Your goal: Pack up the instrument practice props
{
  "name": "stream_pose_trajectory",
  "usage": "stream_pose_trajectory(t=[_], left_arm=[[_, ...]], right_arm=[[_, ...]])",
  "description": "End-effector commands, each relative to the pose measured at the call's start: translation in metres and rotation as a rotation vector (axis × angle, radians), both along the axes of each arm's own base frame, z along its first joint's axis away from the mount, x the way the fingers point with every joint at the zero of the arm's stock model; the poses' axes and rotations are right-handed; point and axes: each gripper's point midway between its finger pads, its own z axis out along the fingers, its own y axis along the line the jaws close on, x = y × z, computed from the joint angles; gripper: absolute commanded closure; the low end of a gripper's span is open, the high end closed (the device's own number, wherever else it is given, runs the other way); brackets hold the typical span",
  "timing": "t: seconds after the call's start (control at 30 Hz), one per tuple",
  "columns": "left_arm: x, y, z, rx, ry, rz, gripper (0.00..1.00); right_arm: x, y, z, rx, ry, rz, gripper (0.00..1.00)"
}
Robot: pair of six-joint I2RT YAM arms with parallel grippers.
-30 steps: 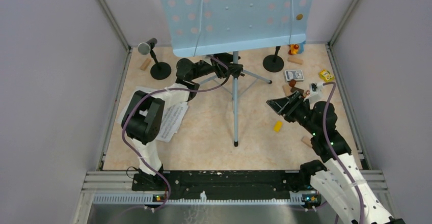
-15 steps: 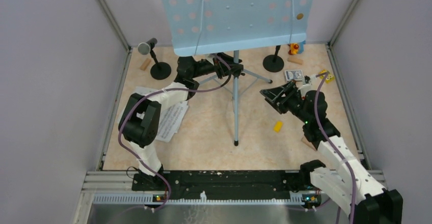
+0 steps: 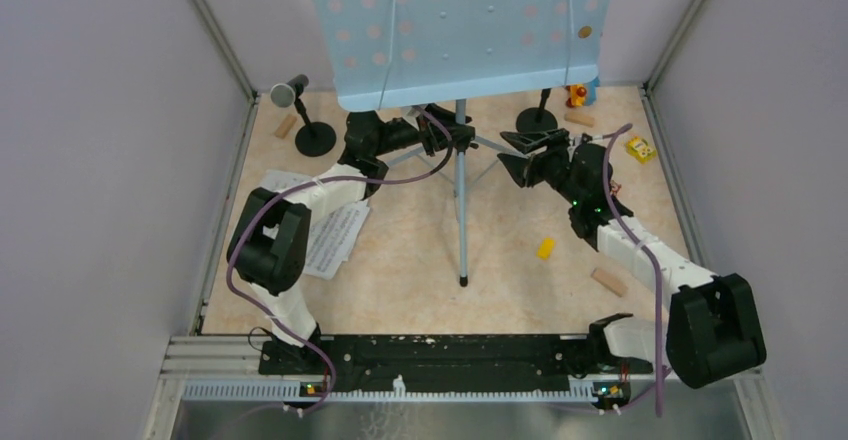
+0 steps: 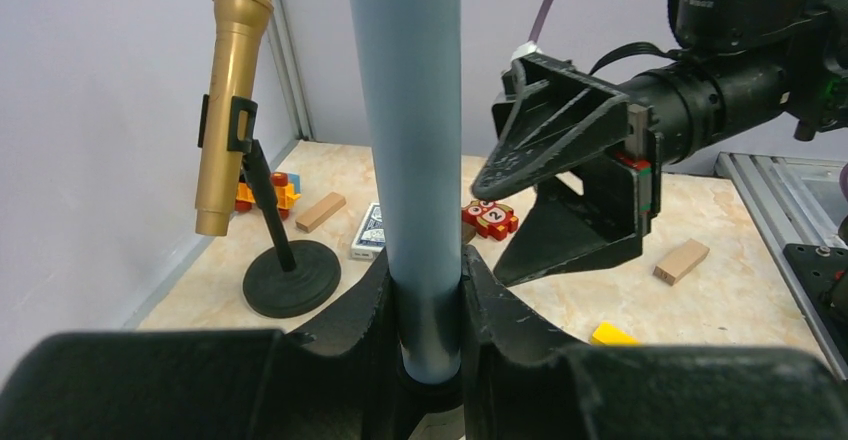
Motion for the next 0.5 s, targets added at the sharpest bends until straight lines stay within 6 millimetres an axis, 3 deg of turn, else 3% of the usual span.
stream_pose_trajectory(t=[0.0,0.23,0.47], left_arm=[[-0.003,0.002,-0.019,0.070,-0.049,-0.021,1.00],[-0.007,-0.002,-0.021,0.083,-0.062,-0.021,1.00],[-0.009,-0.004,-0.020,0.080,-0.068,-0.025,1.00]], right_arm=[[0.014,0.023,0.045,0.146,-0.047,0.026,0.45],[0.014,0.056,0.041,0.186,-0.025,0.098,0.49],[0.019,0.058,0.039,0.186,-0.015,0.086,0.58]])
